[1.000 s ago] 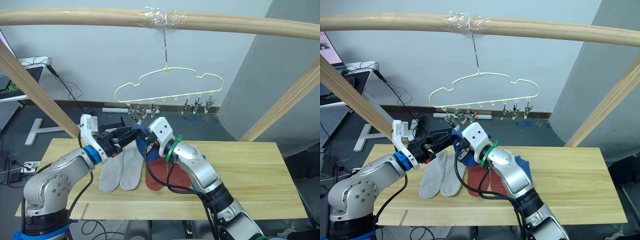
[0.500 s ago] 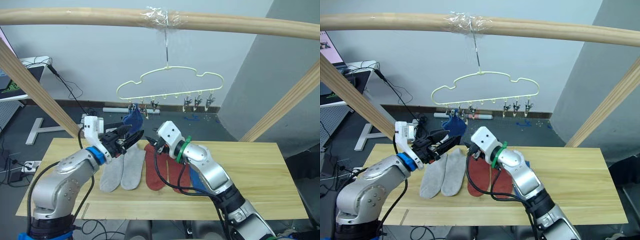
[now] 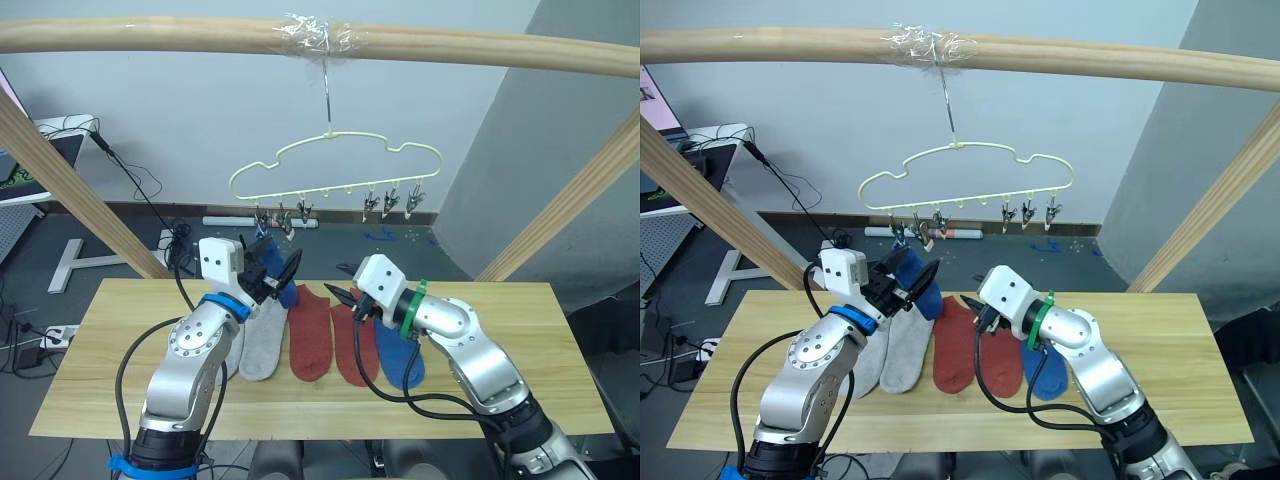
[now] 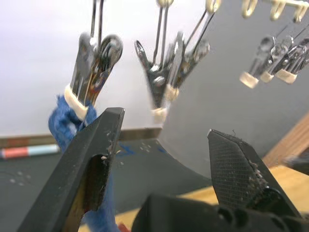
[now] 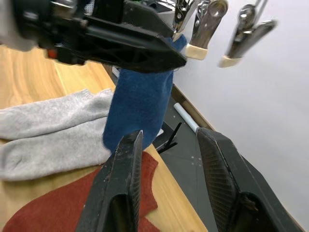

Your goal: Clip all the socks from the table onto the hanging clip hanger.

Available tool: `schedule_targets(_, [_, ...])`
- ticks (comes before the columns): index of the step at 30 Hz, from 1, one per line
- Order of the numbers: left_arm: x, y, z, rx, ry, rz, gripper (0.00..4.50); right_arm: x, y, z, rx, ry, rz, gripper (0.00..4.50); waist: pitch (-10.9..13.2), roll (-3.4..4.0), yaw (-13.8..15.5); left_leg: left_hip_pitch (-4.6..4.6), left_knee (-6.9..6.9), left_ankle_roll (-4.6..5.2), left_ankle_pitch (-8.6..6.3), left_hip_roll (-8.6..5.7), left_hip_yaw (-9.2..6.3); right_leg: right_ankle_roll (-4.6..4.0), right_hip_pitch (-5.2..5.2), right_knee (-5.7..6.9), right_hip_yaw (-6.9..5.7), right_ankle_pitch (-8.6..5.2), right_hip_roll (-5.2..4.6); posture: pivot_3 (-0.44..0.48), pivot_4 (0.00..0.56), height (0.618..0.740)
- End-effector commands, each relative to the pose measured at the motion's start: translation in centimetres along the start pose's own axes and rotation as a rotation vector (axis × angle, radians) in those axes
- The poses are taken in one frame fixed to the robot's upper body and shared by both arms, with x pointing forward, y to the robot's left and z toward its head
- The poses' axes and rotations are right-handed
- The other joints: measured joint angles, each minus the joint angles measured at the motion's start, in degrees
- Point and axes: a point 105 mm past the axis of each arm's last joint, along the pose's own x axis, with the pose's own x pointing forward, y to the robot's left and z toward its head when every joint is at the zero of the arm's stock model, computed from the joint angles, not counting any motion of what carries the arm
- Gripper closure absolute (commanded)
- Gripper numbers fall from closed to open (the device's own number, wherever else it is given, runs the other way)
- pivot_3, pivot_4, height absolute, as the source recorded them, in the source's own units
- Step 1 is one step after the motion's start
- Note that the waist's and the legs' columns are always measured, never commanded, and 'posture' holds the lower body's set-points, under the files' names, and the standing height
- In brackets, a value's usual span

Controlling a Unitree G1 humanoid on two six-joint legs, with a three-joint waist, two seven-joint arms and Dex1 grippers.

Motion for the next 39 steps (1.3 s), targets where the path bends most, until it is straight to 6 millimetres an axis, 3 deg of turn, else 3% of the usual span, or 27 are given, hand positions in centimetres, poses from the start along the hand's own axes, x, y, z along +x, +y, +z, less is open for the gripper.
schedule_targets(1, [0.3,0.4,1.6,0.05,-0.069,0.04,1.31,-1.0,-0.5,1.7,-0.009,-0.059,-0.015,2.69,0.0,0.0,-0.02,0.0,0.0,0.0,0.0,0.0,0.0,0.0,0.0,0.0,0.0,0.0,0.0,0.011,0.214,0.7])
schedule_targets(10, [1.2,-0.3,1.2,0.054,-0.072,0.049,1.31,-2.0,-2.0,2.6,-0.03,-0.065,-0.041,2.69,0.15,-0.05,-0.13,0.01,0.02,0.0,0.0,-0.01,0.01,0.01,0.02,0.0,0.0,0.0,0.01,-0.009,0.227,0.7])
schedule_targets(25, [1.7,0.9,-0.7,0.059,-0.064,0.105,1.31,-2.4,-2.9,3.2,-0.021,-0.071,-0.051,2.69,0.73,-0.18,-0.17,0.0,0.01,0.0,0.0,0.01,0.01,0.0,0.01,-0.01,0.0,0.01,0.03,-0.022,0.229,0.7])
schedule_targets(39, [2.5,1.7,0.2,0.095,-0.136,0.137,1.31,-2.4,-3.2,4.4,-0.035,-0.125,-0.019,2.69,0.79,-0.17,-0.17,0.0,0.01,0.0,0.0,0.01,0.01,0.0,0.01,-0.01,-0.01,0.01,0.03,-0.022,0.23,0.7])
